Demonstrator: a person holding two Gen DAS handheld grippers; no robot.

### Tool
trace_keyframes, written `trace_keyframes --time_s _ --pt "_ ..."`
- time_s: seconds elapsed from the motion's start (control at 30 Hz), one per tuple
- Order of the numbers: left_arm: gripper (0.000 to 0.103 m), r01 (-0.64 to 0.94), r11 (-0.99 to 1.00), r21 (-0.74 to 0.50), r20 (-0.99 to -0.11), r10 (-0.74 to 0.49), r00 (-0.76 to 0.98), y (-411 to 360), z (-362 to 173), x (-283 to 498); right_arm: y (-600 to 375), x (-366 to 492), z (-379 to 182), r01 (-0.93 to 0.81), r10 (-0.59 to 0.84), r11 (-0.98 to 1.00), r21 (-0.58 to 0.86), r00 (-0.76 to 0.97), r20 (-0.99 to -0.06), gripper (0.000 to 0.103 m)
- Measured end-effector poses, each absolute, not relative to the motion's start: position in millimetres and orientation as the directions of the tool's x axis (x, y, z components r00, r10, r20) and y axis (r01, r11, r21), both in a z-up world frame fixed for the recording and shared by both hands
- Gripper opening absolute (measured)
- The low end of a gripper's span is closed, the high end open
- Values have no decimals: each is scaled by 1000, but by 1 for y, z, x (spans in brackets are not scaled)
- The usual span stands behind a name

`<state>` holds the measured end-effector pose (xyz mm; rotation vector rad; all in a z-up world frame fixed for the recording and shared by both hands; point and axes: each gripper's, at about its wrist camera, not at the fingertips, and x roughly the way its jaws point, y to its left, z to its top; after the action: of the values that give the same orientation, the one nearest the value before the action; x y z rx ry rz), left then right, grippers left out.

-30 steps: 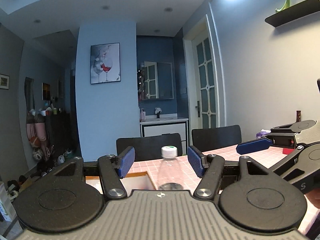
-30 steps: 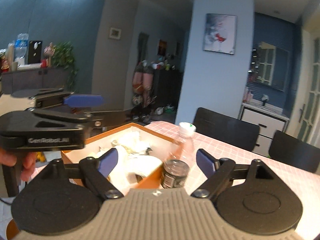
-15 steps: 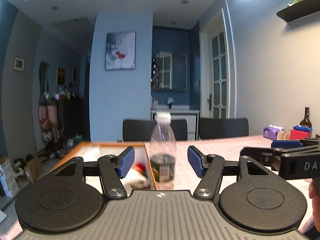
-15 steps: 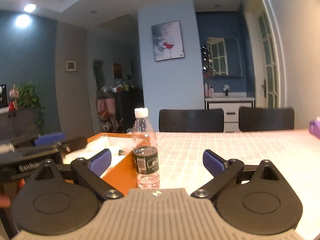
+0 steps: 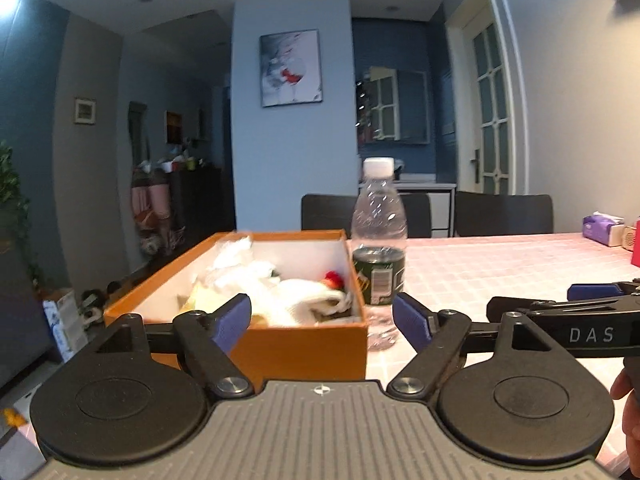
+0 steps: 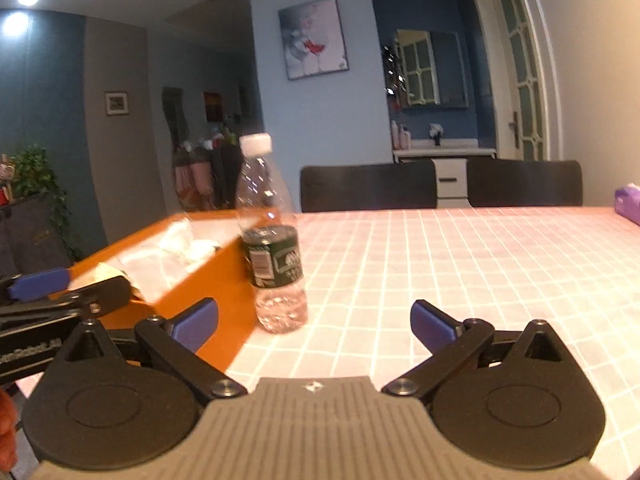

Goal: Organize soft objects

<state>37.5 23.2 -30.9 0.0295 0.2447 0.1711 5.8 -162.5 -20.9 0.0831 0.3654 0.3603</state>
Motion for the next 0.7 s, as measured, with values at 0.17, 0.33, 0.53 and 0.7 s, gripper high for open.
trace_keyframes --time_s 0.17,0.33,0.53,0.7 --pt "95 -198 980 28 -298 197 934 26 -39 39 -163 12 -25 -319 351 936 147 860 -370 100" --pt "95 -204 978 31 -338 203 919 25 -37 38 -161 13 -26 -307 335 942 133 861 -383 100" --pt "95 -197 980 37 -345 197 917 19 -36 34 -162 10 -24 -305 330 944 127 860 -388 100" --pt "95 -193 980 42 -346 196 918 17 -34 34 -162 6 -20 -309 333 943 125 864 -378 100"
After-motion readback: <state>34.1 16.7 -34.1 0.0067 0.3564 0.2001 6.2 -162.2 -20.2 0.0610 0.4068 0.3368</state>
